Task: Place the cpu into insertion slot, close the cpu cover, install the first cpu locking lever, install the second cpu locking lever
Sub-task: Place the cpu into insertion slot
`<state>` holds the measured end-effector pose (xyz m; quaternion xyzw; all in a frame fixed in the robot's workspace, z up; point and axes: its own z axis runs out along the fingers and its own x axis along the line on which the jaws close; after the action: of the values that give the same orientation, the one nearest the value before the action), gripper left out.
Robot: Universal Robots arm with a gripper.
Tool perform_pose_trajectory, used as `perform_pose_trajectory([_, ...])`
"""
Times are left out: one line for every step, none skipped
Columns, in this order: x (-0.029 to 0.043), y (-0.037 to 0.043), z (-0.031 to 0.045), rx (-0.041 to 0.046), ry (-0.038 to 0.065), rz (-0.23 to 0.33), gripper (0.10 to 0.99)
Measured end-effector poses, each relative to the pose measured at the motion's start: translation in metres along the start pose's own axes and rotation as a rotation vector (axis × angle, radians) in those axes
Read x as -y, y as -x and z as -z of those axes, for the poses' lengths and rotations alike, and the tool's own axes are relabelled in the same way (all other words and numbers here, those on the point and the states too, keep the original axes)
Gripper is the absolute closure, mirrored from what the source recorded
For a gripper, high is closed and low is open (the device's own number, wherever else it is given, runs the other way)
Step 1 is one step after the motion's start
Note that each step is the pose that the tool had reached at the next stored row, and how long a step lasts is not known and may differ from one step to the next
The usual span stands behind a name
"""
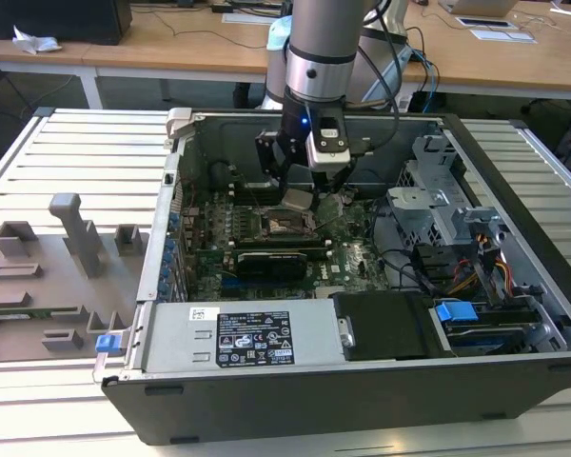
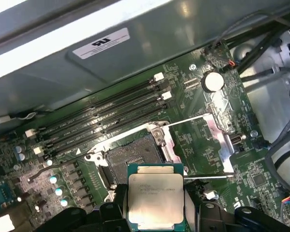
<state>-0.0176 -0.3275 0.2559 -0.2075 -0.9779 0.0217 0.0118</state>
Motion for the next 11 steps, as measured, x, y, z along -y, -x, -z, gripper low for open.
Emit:
perform_pose_trajectory([0.0,0.0,0.0,-0.0002,0.0,-0.007,0.541])
perform_pose_trajectory([0.0,0.0,-0.0001,-0.0006,-0.001,-0.02,0.541])
perform_pose_trajectory([0.0,0.0,-0.0001,-0.0007,-0.001,-0.028,0.541])
perform_pose_trajectory([0.0,0.0,-0.0001,-0.0011,-0.001,-0.041,0.541])
perform_pose_trajectory([0.0,0.0,-0.0001,-0.0014,-0.002,-0.048,0.541])
perform_pose_trajectory([0.0,0.0,-0.0002,-0.0019,-0.002,-0.064,0.541])
perform_pose_trajectory([0.0,0.0,-0.0002,-0.0022,-0.002,-0.073,0.541])
perform_pose_trajectory([0.0,0.0,-0.0002,-0.0025,-0.002,-0.081,0.541])
perform_pose_trajectory([0.0,0.0,-0.0003,-0.0028,-0.002,-0.091,0.541])
perform_pose_trajectory([0.0,0.0,-0.0003,-0.003,-0.002,-0.1,0.541])
perform_pose_trajectory([0.0,0.0,-0.0003,-0.0034,-0.003,-0.109,0.541])
